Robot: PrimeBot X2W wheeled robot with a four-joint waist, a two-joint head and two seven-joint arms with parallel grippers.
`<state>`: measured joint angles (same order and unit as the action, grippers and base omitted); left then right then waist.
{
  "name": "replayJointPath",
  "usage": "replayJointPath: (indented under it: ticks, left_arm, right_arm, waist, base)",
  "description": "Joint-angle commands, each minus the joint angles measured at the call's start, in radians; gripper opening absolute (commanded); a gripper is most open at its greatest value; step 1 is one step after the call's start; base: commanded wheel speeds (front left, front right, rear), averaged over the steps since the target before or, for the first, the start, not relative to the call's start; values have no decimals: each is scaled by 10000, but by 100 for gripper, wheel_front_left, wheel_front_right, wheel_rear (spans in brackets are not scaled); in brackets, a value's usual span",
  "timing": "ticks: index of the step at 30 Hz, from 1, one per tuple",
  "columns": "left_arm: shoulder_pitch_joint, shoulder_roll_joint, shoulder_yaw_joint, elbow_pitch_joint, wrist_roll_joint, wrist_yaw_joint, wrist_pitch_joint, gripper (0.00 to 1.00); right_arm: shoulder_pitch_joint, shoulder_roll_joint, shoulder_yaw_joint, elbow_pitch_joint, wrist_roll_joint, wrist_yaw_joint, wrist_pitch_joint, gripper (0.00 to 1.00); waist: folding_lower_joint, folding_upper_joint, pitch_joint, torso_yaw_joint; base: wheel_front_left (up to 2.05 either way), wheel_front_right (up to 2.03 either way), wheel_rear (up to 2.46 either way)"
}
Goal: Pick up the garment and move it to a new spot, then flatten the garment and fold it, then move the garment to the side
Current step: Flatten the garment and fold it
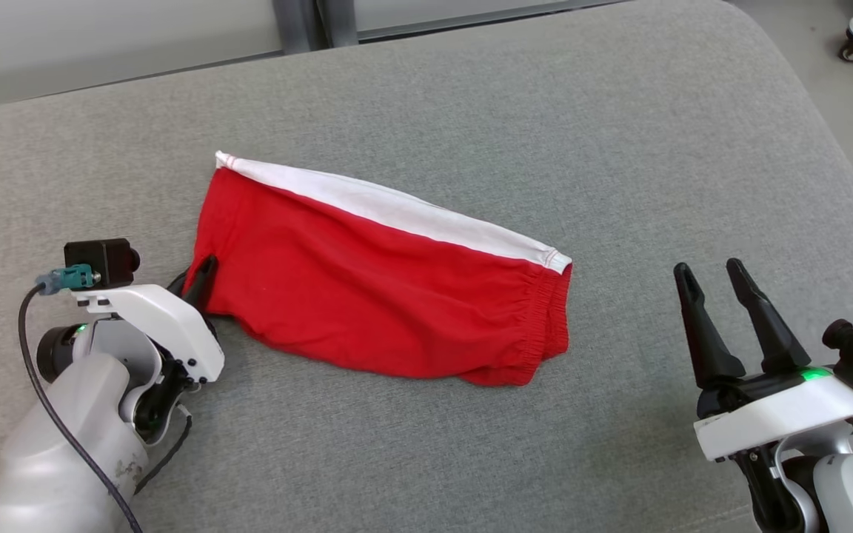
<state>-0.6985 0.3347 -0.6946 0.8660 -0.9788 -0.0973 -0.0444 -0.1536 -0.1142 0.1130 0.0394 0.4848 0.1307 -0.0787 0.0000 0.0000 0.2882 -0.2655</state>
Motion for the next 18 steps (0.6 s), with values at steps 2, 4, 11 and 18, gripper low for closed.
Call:
replayJointPath:
  ticks: [2,4,11,18]
  left_arm:
    - [169,7,90,-126,-87,-49,-231,0]
    - [329,-35,175,-252,-179,-8,-462,0]
    - [1244,-215,419,-984,-471,206,-1256,0]
    - [2414,-502,577,-1950,-693,630,-1729,0]
  right_arm:
    - [91,-4,-126,-108,-118,1,86,100]
    - [136,-5,-209,-153,-192,1,158,100]
    - [159,-20,-534,-323,-522,1,384,100]
    - [256,-60,-641,-336,-749,1,609,100]
  waist:
    - [0,0,-128,160]
    - [0,0,-220,288]
    - [0,0,-625,1038]
    - [0,0,-1099,1803]
  base:
    - [0,0,0]
    - [0,0,0]
    - [0,0,0]
    - [0,0,0]
